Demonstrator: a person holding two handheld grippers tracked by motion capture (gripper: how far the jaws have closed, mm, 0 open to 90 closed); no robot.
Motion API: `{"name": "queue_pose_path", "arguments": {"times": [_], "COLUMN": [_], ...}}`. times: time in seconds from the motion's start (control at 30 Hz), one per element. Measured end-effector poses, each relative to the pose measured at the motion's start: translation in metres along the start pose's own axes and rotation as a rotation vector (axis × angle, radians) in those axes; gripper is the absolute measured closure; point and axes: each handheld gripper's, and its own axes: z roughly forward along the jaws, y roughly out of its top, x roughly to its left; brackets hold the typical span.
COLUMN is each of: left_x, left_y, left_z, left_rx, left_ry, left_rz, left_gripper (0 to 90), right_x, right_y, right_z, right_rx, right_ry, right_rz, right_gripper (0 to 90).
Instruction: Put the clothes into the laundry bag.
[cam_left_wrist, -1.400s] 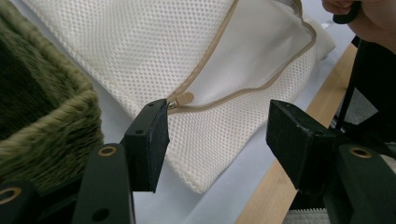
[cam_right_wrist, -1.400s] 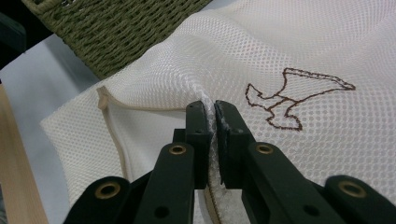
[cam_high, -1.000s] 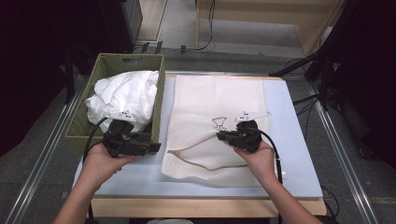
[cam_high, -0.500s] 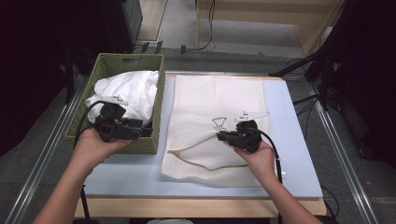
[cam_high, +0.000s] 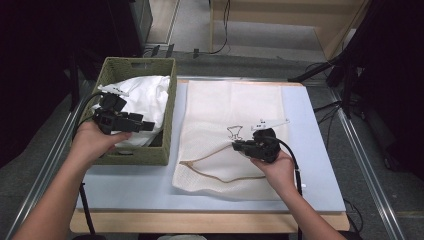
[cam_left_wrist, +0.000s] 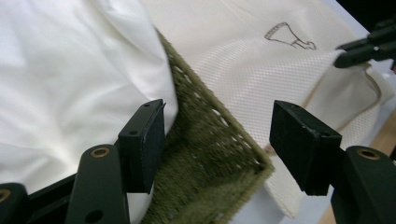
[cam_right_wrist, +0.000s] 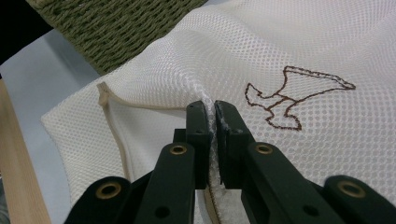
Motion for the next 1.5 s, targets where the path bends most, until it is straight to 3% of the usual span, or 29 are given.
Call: {"name": "queue_pose_path", "arguments": {"times": [0.3, 0.4, 0.63, 0.83, 1.0, 1.13, 1.4, 1.5], "left_x": [0.032, 0.038, 0.052, 0.072, 0.091, 0.097, 0.096, 0.097], "left_y": [0.014, 0.017, 0.021, 0.024, 0.023, 0.023, 0.023, 0.023], "left_z": [0.002, 0.003, 0.005, 0.006, 0.013, 0.024, 0.052, 0.061], "left_rx": [-0.005, -0.029, -0.018, -0.029, -0.028, -0.008, 0.033, 0.031], "left_ry": [0.049, 0.069, 0.122, 0.154, 0.169, 0.171, 0.188, 0.171], "left_rz": [-0.043, -0.037, -0.034, -0.064, -0.120, -0.110, -0.096, -0.112], "left_gripper": [26.9, 24.1, 19.7, 15.2, 11.2, 1.1, 0.0, 0.0], "right_x": [0.001, 0.000, 0.000, 0.000, 0.001, 0.000, 0.000, -0.001], "right_y": [0.000, 0.000, -0.001, -0.001, -0.001, -0.001, -0.001, -0.001], "right_z": [0.001, 0.001, 0.003, 0.004, 0.004, 0.006, 0.007, 0.007], "right_rx": [0.009, 0.011, 0.021, 0.025, 0.026, 0.031, 0.036, 0.033], "right_ry": [-0.001, -0.001, -0.004, -0.004, -0.005, -0.005, -0.005, -0.006], "right_rz": [-0.002, 0.000, -0.005, -0.007, -0.008, -0.008, -0.011, -0.011], "right_gripper": [86.0, 86.0, 85.6, 85.7, 85.4, 85.3, 85.0, 85.0]}}
